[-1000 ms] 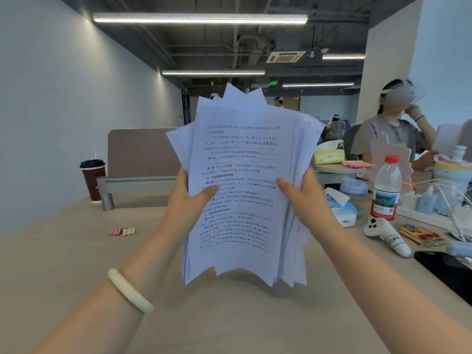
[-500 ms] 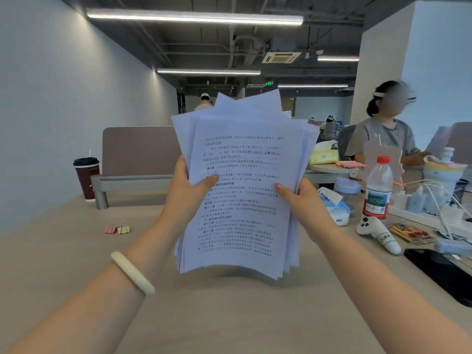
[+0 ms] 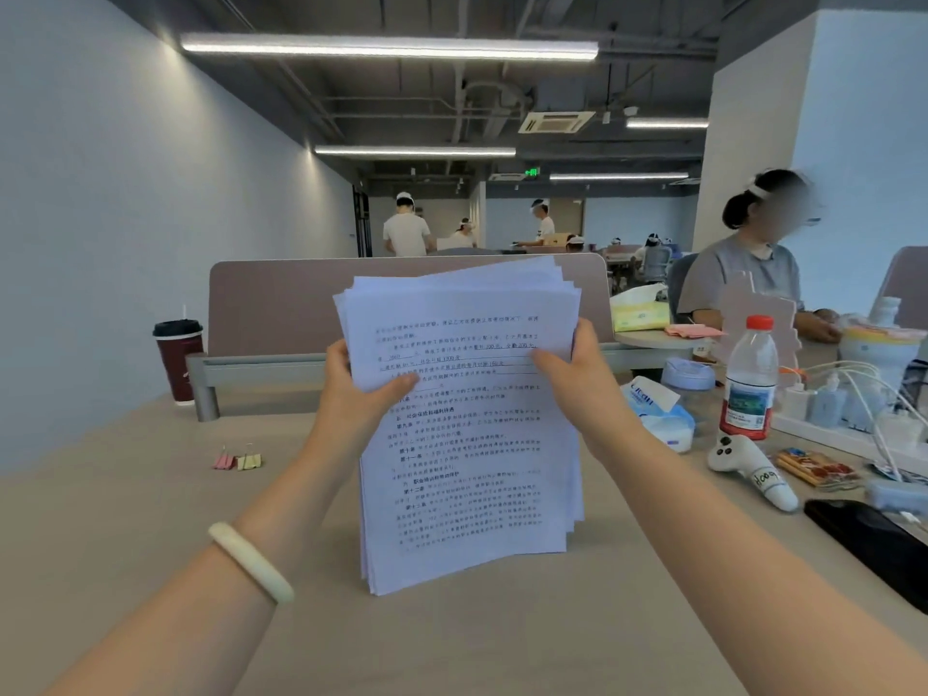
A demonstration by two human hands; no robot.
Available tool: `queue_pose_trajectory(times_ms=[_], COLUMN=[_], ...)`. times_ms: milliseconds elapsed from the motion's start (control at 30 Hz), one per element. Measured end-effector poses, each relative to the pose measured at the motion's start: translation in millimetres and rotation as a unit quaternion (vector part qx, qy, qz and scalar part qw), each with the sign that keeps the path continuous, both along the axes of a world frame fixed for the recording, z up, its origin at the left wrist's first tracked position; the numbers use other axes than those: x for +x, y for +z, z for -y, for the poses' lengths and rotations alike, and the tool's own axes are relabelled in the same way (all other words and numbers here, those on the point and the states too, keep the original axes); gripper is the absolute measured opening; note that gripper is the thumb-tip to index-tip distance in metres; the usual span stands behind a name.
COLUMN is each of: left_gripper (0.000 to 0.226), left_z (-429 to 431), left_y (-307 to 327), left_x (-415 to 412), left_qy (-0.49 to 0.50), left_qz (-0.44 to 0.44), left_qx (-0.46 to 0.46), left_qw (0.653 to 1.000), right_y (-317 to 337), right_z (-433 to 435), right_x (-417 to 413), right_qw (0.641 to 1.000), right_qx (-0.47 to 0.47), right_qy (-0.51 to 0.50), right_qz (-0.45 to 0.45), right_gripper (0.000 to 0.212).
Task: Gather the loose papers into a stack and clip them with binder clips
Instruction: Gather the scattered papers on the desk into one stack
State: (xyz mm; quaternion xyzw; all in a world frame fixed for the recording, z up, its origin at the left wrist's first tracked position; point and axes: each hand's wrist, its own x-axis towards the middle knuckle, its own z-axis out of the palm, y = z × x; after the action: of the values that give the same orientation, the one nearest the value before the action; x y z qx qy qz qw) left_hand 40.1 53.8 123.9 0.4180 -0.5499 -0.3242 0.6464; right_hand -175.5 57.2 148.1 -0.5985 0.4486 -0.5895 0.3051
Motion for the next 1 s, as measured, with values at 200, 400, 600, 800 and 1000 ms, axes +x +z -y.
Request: queue_pose_trajectory(times_ms=[200,400,600,800,1000], left_gripper=[0.031,0.03,0.03,0.028,0.023], left_z=[-2,-4,-7,-4,1], left_y=[-34,-29,-21,-24,-26], left_x=[12,6,9,5,6], left_qy=[-0.067,-0.076,-0.077,-0.092,-0.088], left_qz=[0.02,0.006,0.02,0.016,-0.026], left_qx=[0.064,0.067,0.045,0.044,0.032], left_qw=[0.995,0.995,0.996,0.995,0.995], right_y=[-6,47,78,77,80], right_z=[2,-16,-15,-8,10], right_x=[7,33,102,84,4], right_qw=[0.999,0.862,0.74,0.775,0.78], right_qx=[0.027,-0.294,-0.214,-0.252,-0.151], right_qy=[0.015,-0.29,-0.079,-0.057,-0.214], right_qz=[0.014,-0.294,-0.633,-0.577,-0.568], right_gripper=[0.044,0.093,0.063,0.076,0.057])
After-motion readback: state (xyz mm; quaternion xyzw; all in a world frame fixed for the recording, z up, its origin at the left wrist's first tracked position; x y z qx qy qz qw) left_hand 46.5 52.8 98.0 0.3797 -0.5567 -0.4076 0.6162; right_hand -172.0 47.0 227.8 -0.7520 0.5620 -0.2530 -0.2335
